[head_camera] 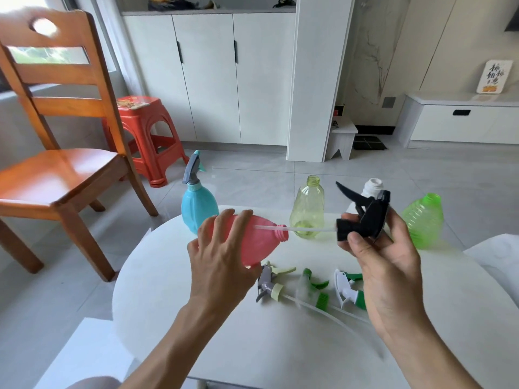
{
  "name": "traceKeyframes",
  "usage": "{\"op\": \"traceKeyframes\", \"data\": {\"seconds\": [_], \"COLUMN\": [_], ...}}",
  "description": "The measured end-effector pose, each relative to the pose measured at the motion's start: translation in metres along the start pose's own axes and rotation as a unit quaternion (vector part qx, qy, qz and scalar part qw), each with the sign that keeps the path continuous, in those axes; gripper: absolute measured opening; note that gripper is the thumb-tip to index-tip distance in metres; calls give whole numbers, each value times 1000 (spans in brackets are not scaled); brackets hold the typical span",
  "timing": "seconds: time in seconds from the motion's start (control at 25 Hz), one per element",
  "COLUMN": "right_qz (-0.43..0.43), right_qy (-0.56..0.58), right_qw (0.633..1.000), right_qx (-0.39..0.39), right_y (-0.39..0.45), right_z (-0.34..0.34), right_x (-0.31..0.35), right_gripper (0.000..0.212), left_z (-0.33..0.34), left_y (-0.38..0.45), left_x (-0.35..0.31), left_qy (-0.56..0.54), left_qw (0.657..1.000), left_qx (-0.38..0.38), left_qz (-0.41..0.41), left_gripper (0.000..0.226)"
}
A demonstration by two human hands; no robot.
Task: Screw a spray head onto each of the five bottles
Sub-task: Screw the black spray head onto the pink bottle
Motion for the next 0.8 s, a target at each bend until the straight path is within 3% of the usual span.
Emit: {"op": "traceKeyframes", "data": {"seconds": [0.2, 0.48, 0.8], "right_qz": [-25, -47, 49], "right_qy": [7, -13, -49], "right_qw": [999, 998, 996], "right_qx": [-47, -42, 53], "right_y": [12, 13, -4], "right_z": [-22, -22, 12], "right_x": [12, 15, -21], "right_gripper": [54, 59, 41], "left_z": [3, 7, 9], "left_y": [5, 7, -2], "left_x": [5, -1, -26], "left_qy": [7, -2, 3], "left_qw": [1000, 1000, 999], "left_qx": [-2, -5, 21], "left_qz": [-26, -16, 45], "left_gripper": [87, 88, 96]}}
Point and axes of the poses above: each hand's wrist, its own y-axis towards the middle knuckle, its own z-axis out of the palm, x = y × z, the point moved 4 cm from there along y, towards the middle knuckle, and after that the axes turned 4 degrees about z, right-handed, at the moved point
